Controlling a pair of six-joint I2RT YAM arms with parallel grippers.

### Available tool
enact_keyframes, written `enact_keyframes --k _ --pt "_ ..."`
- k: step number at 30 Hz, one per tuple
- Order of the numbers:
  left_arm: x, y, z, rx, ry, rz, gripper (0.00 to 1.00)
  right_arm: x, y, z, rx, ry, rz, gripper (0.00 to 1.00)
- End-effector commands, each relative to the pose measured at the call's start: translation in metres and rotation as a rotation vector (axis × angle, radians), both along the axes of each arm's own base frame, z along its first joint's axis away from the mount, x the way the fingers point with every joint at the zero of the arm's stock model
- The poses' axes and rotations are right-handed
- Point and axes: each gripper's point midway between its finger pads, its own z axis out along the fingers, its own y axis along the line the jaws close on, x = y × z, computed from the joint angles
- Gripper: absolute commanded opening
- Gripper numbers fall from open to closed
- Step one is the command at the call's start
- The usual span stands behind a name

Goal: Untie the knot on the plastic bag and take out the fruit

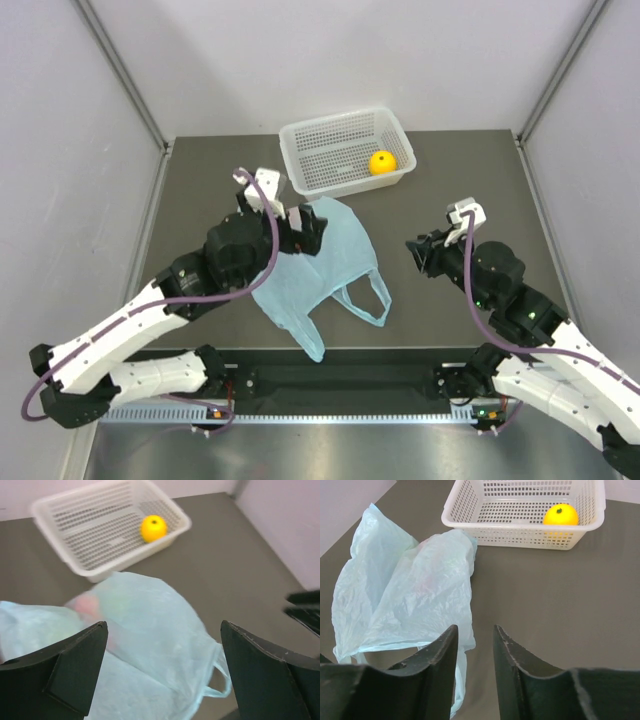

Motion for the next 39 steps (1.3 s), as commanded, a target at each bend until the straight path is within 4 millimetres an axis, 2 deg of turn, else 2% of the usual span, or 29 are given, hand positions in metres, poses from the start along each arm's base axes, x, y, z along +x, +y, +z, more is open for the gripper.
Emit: enact_keyframes --k 1,2,3,4,5,6,7,10,12,16,17,19,21,23,24,26,27,28,29,30,32,33,34,35,36,37,39 --pt "0.037 0.026 -0.02 0.209 0.06 0.173 0.99 0.003 0.003 0.009 0.009 -0.024 0.006 0.36" --pt "0.047 0.033 -0.031 0.228 0.123 0.188 0.99 0.003 0.004 0.008 0.007 -0.02 0.008 0.38" --pt "0.055 0.029 -0.029 0.219 0.15 0.173 0.99 0.003 0.004 0.008 0.004 -0.017 0.008 0.4" --pt "0.065 0.023 -0.05 0.261 0.213 0.166 0.99 0.003 0.003 0.007 0.002 -0.014 0.008 0.41" --pt "0.07 0.02 -0.061 0.268 0.257 0.146 0.99 0.002 0.003 0.006 -0.001 -0.012 0.01 0.41" --pt "0.078 0.027 -0.069 0.293 0.296 0.159 0.99 0.002 0.003 0.007 0.003 -0.015 0.009 0.41" --pt "0.086 0.023 -0.09 0.331 0.353 0.157 0.99 0.001 0.002 0.008 0.005 -0.016 0.009 0.42" --pt "0.093 0.024 -0.12 0.414 0.433 0.166 0.99 -0.001 -0.002 0.008 0.003 -0.017 0.003 0.43" --pt "0.096 0.033 -0.138 0.462 0.478 0.189 0.99 -0.002 -0.004 0.007 0.001 -0.02 0.001 0.43" --pt "0.1 0.048 -0.157 0.475 0.517 0.224 0.99 -0.001 -0.007 0.004 -0.004 -0.016 -0.008 0.44" --pt "0.101 0.057 -0.164 0.477 0.534 0.242 0.98 -0.002 -0.006 0.003 -0.002 -0.013 -0.007 0.44" --pt "0.102 0.064 -0.165 0.46 0.537 0.261 0.92 -0.002 -0.006 0.003 -0.003 -0.013 -0.004 0.44" --pt "0.105 0.067 -0.162 0.43 0.512 0.267 0.78 -0.001 -0.006 0.003 -0.004 -0.012 -0.004 0.44" --pt "0.106 0.071 -0.167 0.421 0.514 0.268 0.69 -0.001 -0.006 0.004 -0.004 -0.016 -0.003 0.44" --pt "0.106 0.073 -0.172 0.426 0.528 0.271 0.58 -0.001 -0.006 0.004 -0.003 -0.015 -0.004 0.44" --pt "0.103 0.08 -0.188 0.429 0.576 0.265 0.43 -0.001 -0.006 0.003 -0.003 -0.012 -0.004 0.44" --pt "0.102 0.08 -0.194 0.427 0.589 0.262 0.21 -0.001 -0.006 0.002 -0.004 -0.011 -0.004 0.44" --pt "0.102 0.081 -0.197 0.421 0.592 0.259 0.1 -0.001 -0.005 0.003 -0.003 -0.012 -0.002 0.44" --pt "0.099 0.083 -0.205 0.421 0.607 0.259 0.03 -0.001 -0.006 0.002 -0.005 -0.01 -0.005 0.44" --pt "0.1 0.081 -0.202 0.403 0.593 0.256 0.0 -0.001 -0.007 0.002 -0.004 -0.012 -0.008 0.44" --pt "0.102 0.077 -0.194 0.37 0.562 0.243 0.03 -0.001 -0.007 0.001 -0.008 -0.009 -0.007 0.44" --pt "0.103 0.076 -0.19 0.358 0.547 0.239 0.16 -0.001 -0.007 0.001 -0.008 -0.008 -0.008 0.44" --pt "0.104 0.075 -0.185 0.346 0.531 0.235 0.44 -0.001 -0.007 0.001 -0.008 -0.008 -0.01 0.44" --pt "0.105 0.074 -0.179 0.334 0.513 0.231 0.58 -0.001 -0.007 0.001 -0.01 -0.005 -0.01 0.44" --pt "0.109 0.072 -0.169 0.311 0.476 0.235 0.67 0.0 -0.006 0.0 -0.01 -0.004 -0.007 0.44" --pt "0.111 0.074 -0.164 0.305 0.456 0.245 0.83 0.0 -0.006 0.0 -0.013 -0.004 -0.007 0.44" --pt "0.116 0.079 -0.158 0.304 0.427 0.282 0.96 0.001 -0.006 -0.002 -0.016 0.001 -0.008 0.44"
